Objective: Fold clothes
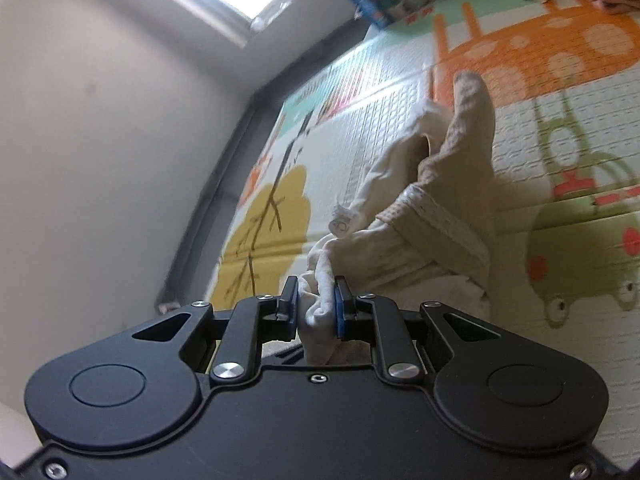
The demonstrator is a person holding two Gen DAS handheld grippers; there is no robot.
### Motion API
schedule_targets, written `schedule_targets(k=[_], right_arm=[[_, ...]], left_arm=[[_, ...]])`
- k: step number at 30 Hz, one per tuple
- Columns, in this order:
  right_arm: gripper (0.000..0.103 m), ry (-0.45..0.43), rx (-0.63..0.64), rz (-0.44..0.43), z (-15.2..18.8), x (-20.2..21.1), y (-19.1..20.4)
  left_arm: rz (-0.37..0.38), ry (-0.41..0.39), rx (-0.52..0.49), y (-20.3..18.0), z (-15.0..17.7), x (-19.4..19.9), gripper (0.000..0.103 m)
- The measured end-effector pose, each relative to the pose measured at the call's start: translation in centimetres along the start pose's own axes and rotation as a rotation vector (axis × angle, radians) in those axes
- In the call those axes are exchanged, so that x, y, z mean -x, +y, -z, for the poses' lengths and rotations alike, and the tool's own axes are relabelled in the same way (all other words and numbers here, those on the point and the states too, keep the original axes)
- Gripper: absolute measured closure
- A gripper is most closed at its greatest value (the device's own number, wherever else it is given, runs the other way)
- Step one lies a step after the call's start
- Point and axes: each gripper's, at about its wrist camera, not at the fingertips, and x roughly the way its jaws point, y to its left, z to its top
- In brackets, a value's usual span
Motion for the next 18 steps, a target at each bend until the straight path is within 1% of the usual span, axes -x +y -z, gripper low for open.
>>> schedule_targets(k=[4,10,14,16,18], right_arm=[[0.089,0.067,0.023,0.030,0.3,-1.8,0.2],[0.089,0.101,0.009,0.063,0.3,-2.6,-0.4],[0.089,0.114,-0.013,0.076,0.5,-2.7,-1.2],[0.089,0.111,-0.030,0.074,0.7,-2.5,-1.5],[0.089,0.107,-0.048,0.066,0.6,-2.2,-1.8]], left_arm=[[-0.014,-0.007,-0.011,0.2,0.1,0.9,0.056],[-0.082,-0.046,-0.064,0.1,0.4,3.7,0.055],[-0.137,-0.079,-0.056,1.0,0.6,5.7,0.051],[-0.171,-0.068,-0.046,2.0,0.6,5.8,0.051],[-0.179,-0.040,-0.035,2.8,0.9,5.5,0.051]])
